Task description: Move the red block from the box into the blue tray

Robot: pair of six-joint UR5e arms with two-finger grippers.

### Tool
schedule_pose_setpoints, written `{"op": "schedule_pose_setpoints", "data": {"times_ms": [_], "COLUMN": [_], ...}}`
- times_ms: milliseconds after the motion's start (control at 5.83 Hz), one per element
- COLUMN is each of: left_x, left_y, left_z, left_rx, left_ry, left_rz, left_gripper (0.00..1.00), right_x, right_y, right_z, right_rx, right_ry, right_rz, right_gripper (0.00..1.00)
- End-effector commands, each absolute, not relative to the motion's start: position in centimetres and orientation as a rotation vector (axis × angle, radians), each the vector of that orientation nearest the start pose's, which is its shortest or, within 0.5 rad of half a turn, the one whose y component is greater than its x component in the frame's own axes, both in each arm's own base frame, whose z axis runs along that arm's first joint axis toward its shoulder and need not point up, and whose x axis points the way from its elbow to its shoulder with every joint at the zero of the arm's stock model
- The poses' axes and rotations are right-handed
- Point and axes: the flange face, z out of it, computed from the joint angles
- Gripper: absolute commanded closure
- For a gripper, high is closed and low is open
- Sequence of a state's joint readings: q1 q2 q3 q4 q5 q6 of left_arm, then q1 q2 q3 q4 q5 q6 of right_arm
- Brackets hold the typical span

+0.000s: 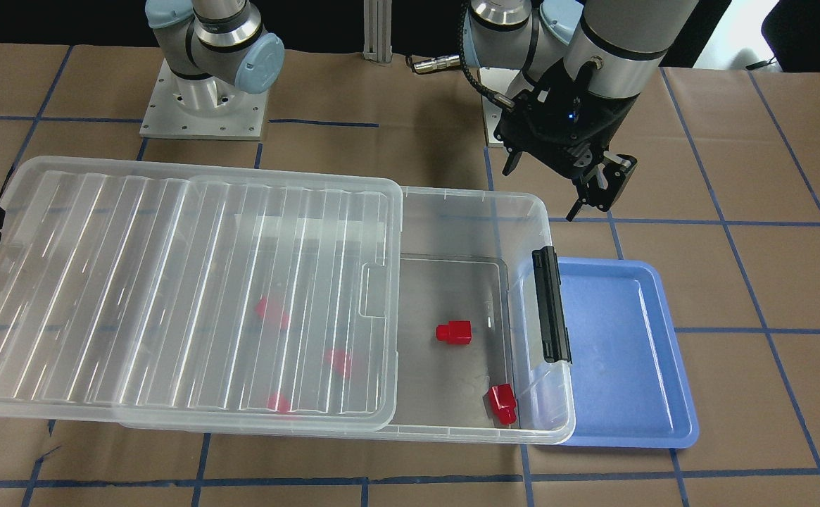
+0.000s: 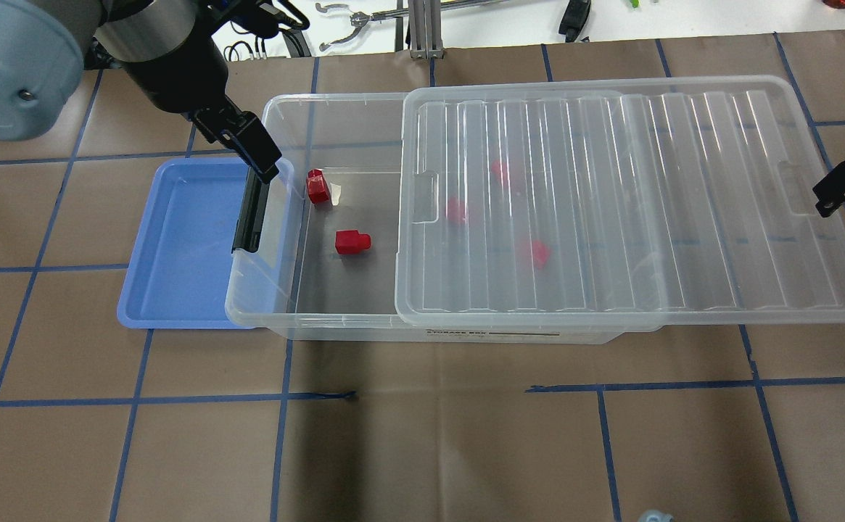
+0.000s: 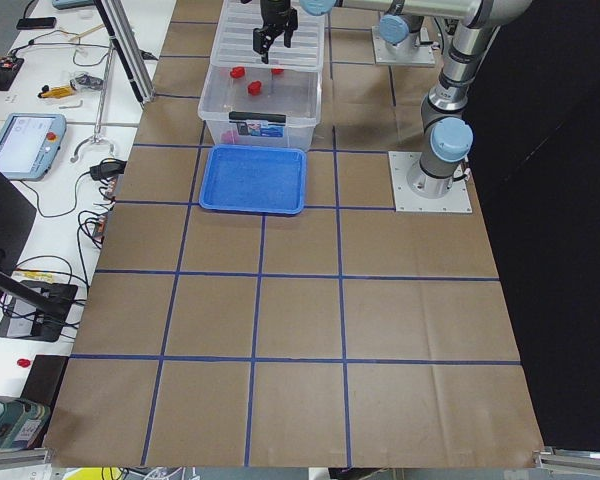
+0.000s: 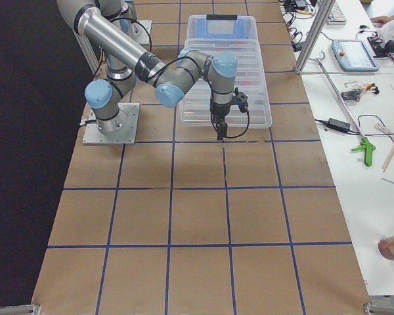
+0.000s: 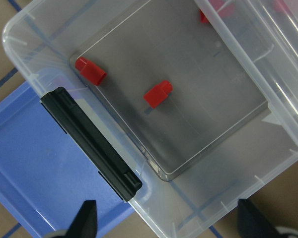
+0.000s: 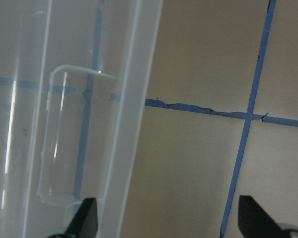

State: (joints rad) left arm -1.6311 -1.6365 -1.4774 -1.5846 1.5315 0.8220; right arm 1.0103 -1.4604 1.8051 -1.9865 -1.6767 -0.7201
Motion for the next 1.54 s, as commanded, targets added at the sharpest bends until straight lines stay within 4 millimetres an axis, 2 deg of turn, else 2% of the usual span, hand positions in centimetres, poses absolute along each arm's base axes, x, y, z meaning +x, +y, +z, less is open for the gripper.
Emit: {"op": "schedule_pose_setpoints", "data": {"times_ms": [0,172,343,515,687,858,1030,1373], "left_x": [-16.9,-17.9,-19.0,-19.9,-20.3,-20.7,-20.9,-21.9], "left_y": [-51.9,-52.9,-52.8,-53.1,-53.9,-54.6,-55.1,-55.7], "left_z": [48.6,48.0,46.6,44.5,42.6,39.9,36.0,30.5], "left_rx": [1.855,2.077,2.195,2.315,2.368,2.365,2.371,2.424], "left_ry": [2.579,2.393,2.301,2.197,2.152,2.141,2.140,2.152], "left_rz": [-0.024,-0.047,-0.026,0.022,0.007,-0.015,-0.034,0.060], "left_gripper": [0.02,0.02,0.02,0.02,0.02,0.02,0.02,0.02], "right_x": [-17.7,-17.5,-16.3,-12.9,-8.1,-3.1,0.6,8.2], "right_y": [-50.5,-50.8,-51.3,-51.9,-52.4,-52.7,-52.7,-52.0], "right_z": [37.2,38.8,41.2,45.0,48.4,50.4,51.0,50.9], "right_rx": [-0.218,-0.117,-0.056,0.014,0.078,0.110,0.166,0.159], "right_ry": [3.278,3.291,3.275,3.256,3.235,3.201,3.152,3.144], "right_rz": [-0.022,-0.052,-0.052,-0.028,0.010,0.034,0.034,0.032], "right_gripper": [0.00,0.00,0.00,0.00,0.00,0.00,0.00,0.00]}}
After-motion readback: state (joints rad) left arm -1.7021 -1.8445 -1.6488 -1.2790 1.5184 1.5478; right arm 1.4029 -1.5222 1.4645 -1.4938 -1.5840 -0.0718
